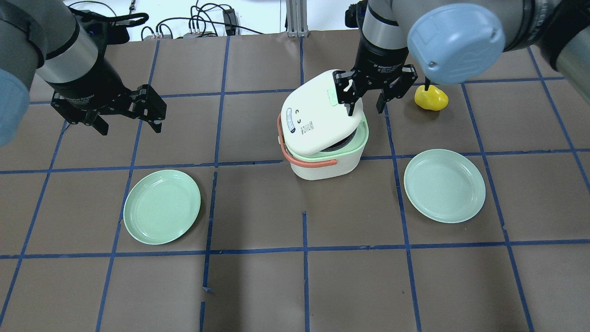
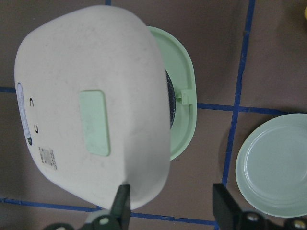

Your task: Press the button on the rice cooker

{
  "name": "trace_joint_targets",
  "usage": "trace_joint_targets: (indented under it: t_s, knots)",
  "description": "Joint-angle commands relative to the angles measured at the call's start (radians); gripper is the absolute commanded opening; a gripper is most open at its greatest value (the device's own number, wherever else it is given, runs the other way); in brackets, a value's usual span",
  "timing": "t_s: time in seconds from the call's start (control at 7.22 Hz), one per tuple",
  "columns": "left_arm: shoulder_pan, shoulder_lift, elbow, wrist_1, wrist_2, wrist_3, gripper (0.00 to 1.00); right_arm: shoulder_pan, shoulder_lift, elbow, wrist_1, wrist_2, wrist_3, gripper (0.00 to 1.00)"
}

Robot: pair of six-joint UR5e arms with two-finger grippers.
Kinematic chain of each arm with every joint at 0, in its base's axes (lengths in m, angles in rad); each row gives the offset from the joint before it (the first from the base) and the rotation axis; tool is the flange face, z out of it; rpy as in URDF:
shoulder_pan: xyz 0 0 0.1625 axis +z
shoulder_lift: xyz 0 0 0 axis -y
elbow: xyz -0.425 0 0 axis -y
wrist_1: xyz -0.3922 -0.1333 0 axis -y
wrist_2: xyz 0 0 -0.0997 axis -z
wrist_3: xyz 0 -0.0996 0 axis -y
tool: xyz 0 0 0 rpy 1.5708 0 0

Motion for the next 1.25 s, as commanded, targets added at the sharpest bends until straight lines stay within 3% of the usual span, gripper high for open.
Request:
trace_joint_targets:
  t_s: [0.0, 0.55, 1.11]
  knots:
    - [0.0, 0.0, 0.0, 0.001, 0.0, -0.002, 1.0, -0.061, -0.034, -0.057, 0.012, -0.019, -0.015, 1.0]
    - [0.0, 0.0, 0.0, 0.001, 0.0, 0.0, 1.0, -0.174, -0.069, -0.06, 0.026, -0.043, -0.013, 1.0]
    - [0.0, 0.0, 0.0, -0.001, 0.0, 0.0, 1.0, -0.177, -0.083, 0.046, -0.047, -0.039, -0.012, 1.0]
